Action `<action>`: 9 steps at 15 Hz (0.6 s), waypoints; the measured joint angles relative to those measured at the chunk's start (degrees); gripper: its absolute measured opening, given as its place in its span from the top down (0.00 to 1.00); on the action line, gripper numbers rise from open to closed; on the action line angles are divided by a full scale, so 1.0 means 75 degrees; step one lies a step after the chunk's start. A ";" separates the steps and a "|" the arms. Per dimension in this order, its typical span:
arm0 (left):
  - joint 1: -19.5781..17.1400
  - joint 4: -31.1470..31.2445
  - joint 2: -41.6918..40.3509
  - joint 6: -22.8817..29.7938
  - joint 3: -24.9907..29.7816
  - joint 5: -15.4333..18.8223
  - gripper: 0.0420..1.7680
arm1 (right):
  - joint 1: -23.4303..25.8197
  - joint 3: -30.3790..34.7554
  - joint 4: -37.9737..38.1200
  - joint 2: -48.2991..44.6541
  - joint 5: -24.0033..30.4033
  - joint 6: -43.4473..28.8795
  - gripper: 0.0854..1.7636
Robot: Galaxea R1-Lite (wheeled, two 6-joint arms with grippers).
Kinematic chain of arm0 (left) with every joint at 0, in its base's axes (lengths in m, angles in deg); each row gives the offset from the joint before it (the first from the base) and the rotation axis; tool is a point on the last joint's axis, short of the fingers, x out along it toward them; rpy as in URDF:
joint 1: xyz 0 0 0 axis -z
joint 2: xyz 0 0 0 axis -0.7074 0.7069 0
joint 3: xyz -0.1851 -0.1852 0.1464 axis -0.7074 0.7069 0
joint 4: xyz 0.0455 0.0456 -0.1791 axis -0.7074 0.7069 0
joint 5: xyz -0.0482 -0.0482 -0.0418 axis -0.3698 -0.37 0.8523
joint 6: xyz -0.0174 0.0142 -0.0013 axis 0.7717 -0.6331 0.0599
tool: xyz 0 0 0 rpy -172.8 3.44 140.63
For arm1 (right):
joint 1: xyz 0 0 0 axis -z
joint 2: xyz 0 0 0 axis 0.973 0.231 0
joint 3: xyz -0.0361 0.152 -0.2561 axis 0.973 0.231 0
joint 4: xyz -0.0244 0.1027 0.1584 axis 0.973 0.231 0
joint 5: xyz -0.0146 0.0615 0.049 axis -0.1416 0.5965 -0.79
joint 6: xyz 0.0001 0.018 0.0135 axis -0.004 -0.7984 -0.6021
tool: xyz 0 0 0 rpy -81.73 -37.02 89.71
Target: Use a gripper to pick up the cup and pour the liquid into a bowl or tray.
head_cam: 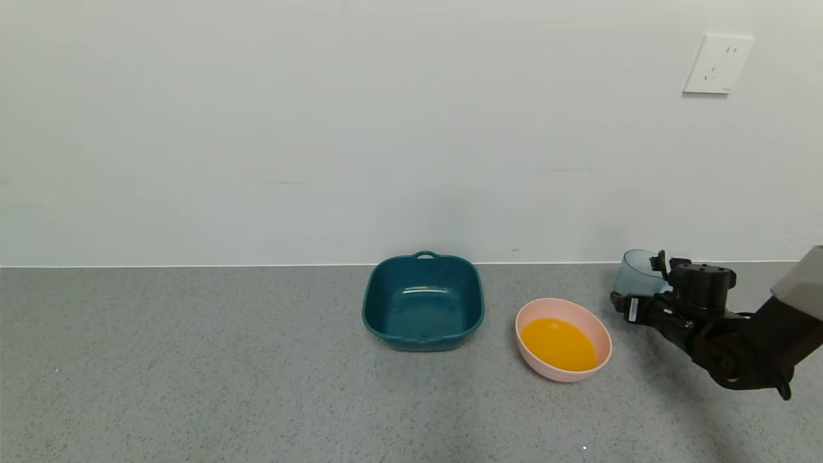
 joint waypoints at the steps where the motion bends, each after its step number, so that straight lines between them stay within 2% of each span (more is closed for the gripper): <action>1: 0.0000 0.0000 0.0000 0.0003 0.0000 0.0000 0.03 | 0.0007 0.0218 0.0037 -0.0245 0.0050 0.0023 0.05; 5: 0.0000 0.0000 0.0000 -0.0002 0.0000 0.0003 0.03 | 0.0021 0.1087 0.0317 -0.1627 0.0275 0.0111 0.04; 9: 0.0000 0.0000 0.0000 -0.0002 0.0000 0.0000 0.03 | -0.0008 0.1565 0.1993 -0.3613 0.0592 0.0111 0.04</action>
